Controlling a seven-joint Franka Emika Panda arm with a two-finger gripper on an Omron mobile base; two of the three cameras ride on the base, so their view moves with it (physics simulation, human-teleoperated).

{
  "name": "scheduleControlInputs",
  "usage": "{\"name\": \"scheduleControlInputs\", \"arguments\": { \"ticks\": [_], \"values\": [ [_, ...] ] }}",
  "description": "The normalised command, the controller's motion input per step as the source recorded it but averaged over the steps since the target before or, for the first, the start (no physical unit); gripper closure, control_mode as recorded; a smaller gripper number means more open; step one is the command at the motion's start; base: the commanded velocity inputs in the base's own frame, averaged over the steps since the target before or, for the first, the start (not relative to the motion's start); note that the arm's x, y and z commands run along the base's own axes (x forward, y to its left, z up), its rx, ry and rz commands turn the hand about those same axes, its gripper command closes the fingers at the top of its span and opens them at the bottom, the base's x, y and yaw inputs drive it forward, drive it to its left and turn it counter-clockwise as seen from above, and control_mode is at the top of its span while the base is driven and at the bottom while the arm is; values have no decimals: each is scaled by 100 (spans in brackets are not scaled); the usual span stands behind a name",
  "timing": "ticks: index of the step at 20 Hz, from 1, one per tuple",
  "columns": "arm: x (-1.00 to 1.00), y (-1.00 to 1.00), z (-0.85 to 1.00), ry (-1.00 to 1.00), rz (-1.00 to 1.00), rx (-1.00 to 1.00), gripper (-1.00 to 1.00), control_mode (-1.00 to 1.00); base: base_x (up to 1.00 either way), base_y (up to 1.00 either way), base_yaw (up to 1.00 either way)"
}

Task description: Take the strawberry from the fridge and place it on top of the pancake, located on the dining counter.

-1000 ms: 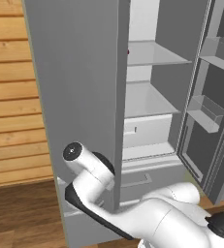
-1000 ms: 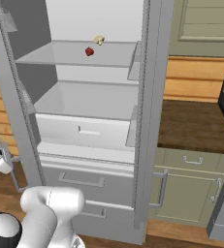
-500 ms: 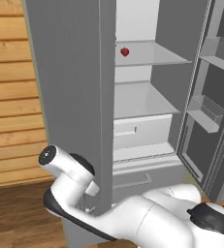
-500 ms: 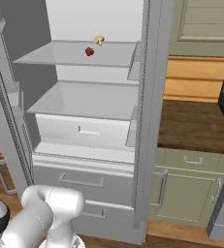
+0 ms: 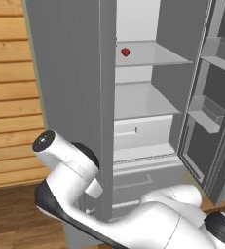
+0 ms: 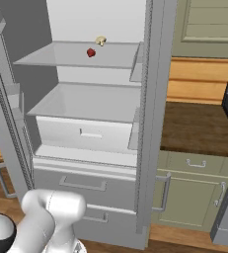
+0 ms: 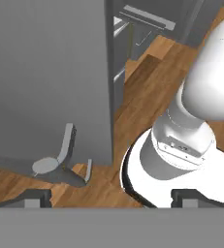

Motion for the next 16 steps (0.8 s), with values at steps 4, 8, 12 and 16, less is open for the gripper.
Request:
{"name": "scheduleControlInputs", "arguments": {
  "ticks": [4, 8, 12, 16],
  "values": [
    [-25, -81, 80, 4, 19, 47, -100, -100, 0, 0, 0],
    [-39, -60, 100, 5, 15, 36, -100, -100, 0, 0, 0],
    [23, -96, 63, 7, 1, 67, -100, -100, 0, 0, 0],
    [27, -100, 46, 6, 0, 85, -100, -100, 0, 0, 0]
  ]
}}
